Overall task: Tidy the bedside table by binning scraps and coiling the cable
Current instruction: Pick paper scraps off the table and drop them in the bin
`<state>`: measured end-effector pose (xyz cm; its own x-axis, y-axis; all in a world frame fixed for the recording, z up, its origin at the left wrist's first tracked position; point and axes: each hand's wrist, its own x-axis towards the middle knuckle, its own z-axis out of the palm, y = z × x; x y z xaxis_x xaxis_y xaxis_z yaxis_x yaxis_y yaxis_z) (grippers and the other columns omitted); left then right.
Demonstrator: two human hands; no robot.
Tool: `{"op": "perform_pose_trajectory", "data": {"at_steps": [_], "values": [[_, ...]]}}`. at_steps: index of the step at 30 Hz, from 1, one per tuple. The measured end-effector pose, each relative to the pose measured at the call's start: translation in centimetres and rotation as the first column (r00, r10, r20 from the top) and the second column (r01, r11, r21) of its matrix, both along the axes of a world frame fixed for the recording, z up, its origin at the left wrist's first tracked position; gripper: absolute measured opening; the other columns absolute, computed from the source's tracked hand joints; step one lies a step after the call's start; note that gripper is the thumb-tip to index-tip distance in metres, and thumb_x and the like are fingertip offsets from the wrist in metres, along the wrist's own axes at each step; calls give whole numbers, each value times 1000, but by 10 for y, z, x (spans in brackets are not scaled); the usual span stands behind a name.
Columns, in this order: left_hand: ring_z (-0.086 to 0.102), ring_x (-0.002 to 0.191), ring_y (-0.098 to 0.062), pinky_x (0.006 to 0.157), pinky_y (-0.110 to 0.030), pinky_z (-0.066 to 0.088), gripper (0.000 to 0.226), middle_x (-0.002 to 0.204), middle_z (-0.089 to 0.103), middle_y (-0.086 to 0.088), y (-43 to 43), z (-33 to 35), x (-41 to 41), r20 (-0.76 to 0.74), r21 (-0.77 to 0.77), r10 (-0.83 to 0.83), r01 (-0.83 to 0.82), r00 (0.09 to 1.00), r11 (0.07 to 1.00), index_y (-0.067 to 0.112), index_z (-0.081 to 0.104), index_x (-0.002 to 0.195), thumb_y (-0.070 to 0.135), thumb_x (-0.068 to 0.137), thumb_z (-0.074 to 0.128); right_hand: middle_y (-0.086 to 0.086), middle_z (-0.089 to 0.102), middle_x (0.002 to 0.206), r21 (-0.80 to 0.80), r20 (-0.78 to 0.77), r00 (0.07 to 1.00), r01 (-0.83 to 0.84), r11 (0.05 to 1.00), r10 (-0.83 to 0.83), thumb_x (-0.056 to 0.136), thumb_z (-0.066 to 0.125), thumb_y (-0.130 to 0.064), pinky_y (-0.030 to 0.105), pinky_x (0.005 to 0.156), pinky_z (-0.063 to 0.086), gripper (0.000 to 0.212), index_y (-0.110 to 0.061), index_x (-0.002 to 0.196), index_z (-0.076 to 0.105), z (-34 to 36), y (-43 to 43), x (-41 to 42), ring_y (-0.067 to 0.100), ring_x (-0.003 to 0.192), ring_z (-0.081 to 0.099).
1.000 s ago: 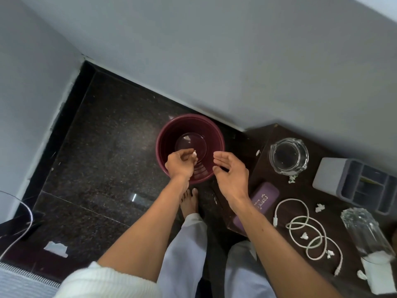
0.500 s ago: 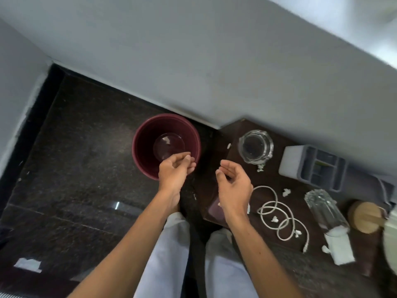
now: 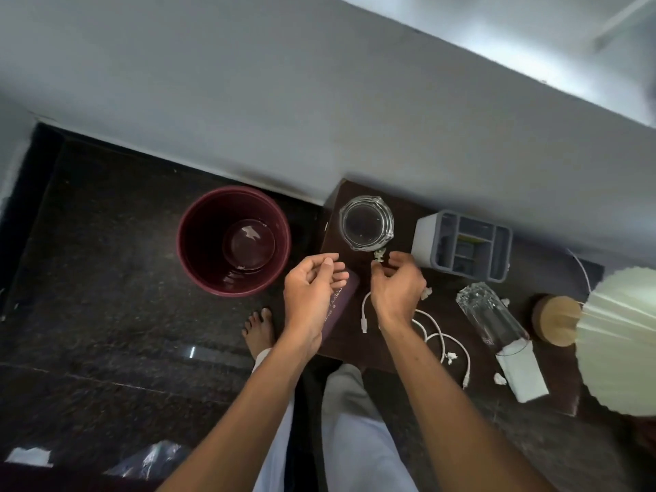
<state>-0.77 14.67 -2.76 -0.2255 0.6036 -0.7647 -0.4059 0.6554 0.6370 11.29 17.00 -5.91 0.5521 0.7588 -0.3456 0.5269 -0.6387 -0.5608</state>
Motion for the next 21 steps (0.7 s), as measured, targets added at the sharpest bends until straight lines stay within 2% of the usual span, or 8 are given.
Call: {"op": "perform_pose_trajectory", "data": {"at_steps": [4, 9, 15, 19, 21], "values": [[73, 85, -17, 74, -22, 58, 18, 97, 75, -13, 3, -2, 4, -21, 3, 6, -6, 1000, 1000, 13, 71, 100, 10, 104, 54, 13, 66, 114, -46, 33, 999, -22, 999, 23, 87, 73, -16, 39, 86, 57, 35, -5, 120, 64, -10, 5, -2, 25, 87, 71], [72, 84, -17, 72, -19, 57, 17, 96, 74, -14, 8, -6, 6, -11, 6, 10, -10, 1000, 1000, 11, 70, 101, 10, 104, 53, 16, 67, 109, -28, 51, 998, -26, 999, 27, 84, 75, -16, 45, 85, 57, 33, -5, 113, 65, -21, 10, -4, 33, 91, 70], [73, 86, -19, 76, -25, 57, 16, 93, 75, -13, 11, -14, 7, 8, -18, 18, -17, 1000, 1000, 11, 70, 102, 10, 104, 54, 18, 64, 106, -28, 91, 995, -48, 998, 50, 86, 74, -12, 36, 80, 47, 23, -5, 106, 67, -25, 15, -1, 31, 94, 62], [73, 87, -20, 79, -27, 58, 16, 94, 74, -13, 14, -14, 7, 19, -25, 19, -18, 1000, 1000, 10, 70, 103, 10, 104, 53, 17, 66, 102, -80, 71, 996, -55, 995, 61, 88, 72, -11, 23, 75, 38, 13, -5, 99, 69, -29, 11, 2, 28, 91, 63], [72, 86, -19, 78, -26, 58, 16, 93, 74, -13, 15, -14, 7, 28, -21, 20, -20, 999, 1000, 10, 69, 102, 9, 104, 53, 15, 69, 97, -80, 54, 996, -68, 994, 72, 88, 71, -11, 24, 76, 42, 9, -5, 95, 70, -26, 10, 4, 27, 89, 65]]}}
